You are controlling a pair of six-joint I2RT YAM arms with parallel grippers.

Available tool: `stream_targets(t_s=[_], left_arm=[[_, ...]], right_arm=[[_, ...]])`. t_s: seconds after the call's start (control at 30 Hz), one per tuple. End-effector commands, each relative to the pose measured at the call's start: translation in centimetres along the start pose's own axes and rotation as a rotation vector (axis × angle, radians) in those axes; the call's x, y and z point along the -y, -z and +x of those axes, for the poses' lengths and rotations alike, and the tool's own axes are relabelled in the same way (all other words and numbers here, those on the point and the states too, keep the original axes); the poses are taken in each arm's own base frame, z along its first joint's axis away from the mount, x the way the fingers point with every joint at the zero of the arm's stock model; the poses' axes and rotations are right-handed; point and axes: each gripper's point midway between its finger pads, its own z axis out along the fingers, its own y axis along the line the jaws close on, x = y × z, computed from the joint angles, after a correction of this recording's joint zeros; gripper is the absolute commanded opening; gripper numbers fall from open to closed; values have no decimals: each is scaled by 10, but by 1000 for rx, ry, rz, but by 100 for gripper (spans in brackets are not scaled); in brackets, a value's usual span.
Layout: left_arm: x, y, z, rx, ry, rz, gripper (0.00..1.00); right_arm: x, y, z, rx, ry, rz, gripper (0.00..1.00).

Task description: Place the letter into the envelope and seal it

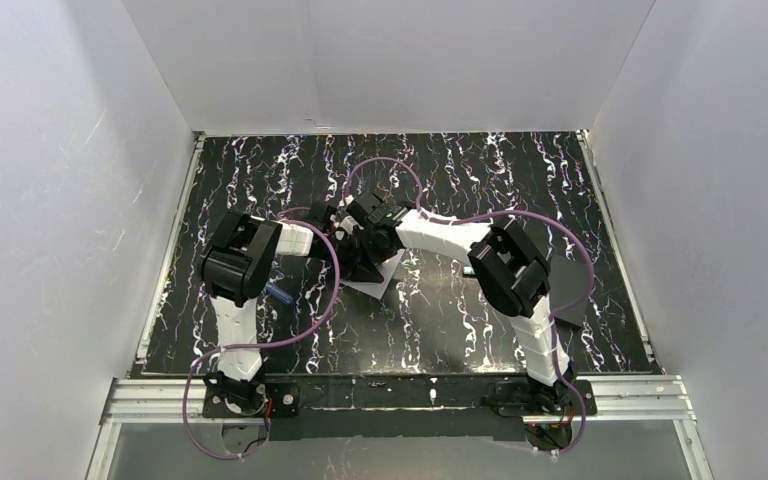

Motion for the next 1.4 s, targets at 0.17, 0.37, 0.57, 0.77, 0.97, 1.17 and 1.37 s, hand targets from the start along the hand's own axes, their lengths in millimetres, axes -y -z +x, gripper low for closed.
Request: stream_targets(t_s=[0.17, 0.37, 0.57, 0.77, 0.97, 1.17, 1.37], left_arm=[[-89, -11, 25, -26, 225, -289, 0], [-91, -11, 25, -24, 234, -288, 0], [-91, -9, 22, -17, 234, -287, 0], [-91, -7, 20, -16, 239, -287, 0], [-89, -6, 19, -13, 238, -285, 0], [-66, 2, 8, -5, 184, -256, 0], [5, 25, -23, 52, 36, -160, 6]], right_arm=[[31, -39, 6, 7, -82, 188, 7], [44, -43, 13, -26, -94, 248, 9], [55, -44, 25, -73, -102, 286, 9], [82, -47, 29, -112, -131, 348, 9], [103, -36, 9, -79, -142, 363, 10], [107, 20, -63, 99, -205, 238, 15], [117, 63, -76, 134, -339, 113, 27]])
